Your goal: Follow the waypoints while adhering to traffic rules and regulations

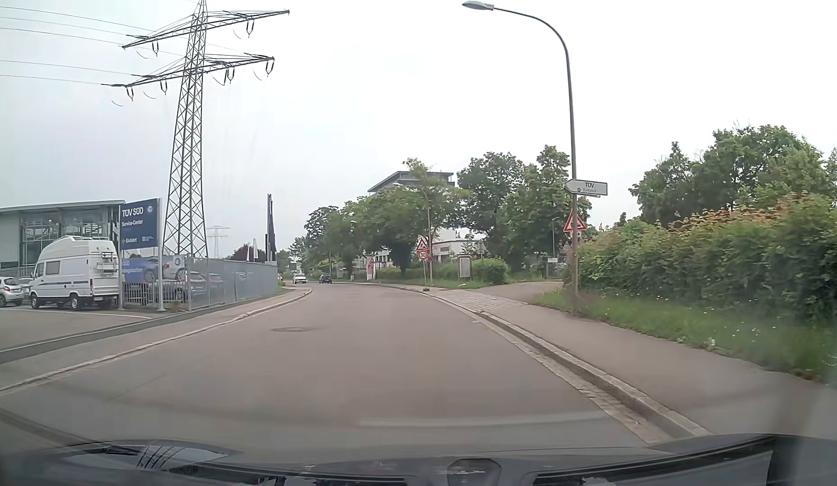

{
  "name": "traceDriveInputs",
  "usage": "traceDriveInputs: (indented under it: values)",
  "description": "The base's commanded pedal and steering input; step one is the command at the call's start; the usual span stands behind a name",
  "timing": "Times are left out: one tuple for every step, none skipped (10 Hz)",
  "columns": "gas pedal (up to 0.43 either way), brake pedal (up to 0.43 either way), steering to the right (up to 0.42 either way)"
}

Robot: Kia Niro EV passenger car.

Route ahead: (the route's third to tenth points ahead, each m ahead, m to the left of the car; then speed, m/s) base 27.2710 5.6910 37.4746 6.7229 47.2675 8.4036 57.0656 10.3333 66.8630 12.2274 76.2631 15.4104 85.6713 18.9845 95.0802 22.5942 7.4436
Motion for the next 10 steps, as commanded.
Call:
traceDriveInputs:
  values:
    - [0.059,0.000,-0.026]
    - [0.059,0.000,-0.031]
    - [0.059,0.000,-0.033]
    - [0.059,0.000,-0.034]
    - [0.059,0.000,-0.034]
    - [0.059,0.000,-0.034]
    - [0.059,0.000,-0.033]
    - [0.059,0.000,-0.032]
    - [0.059,0.000,-0.030]
    - [0.059,0.000,-0.030]
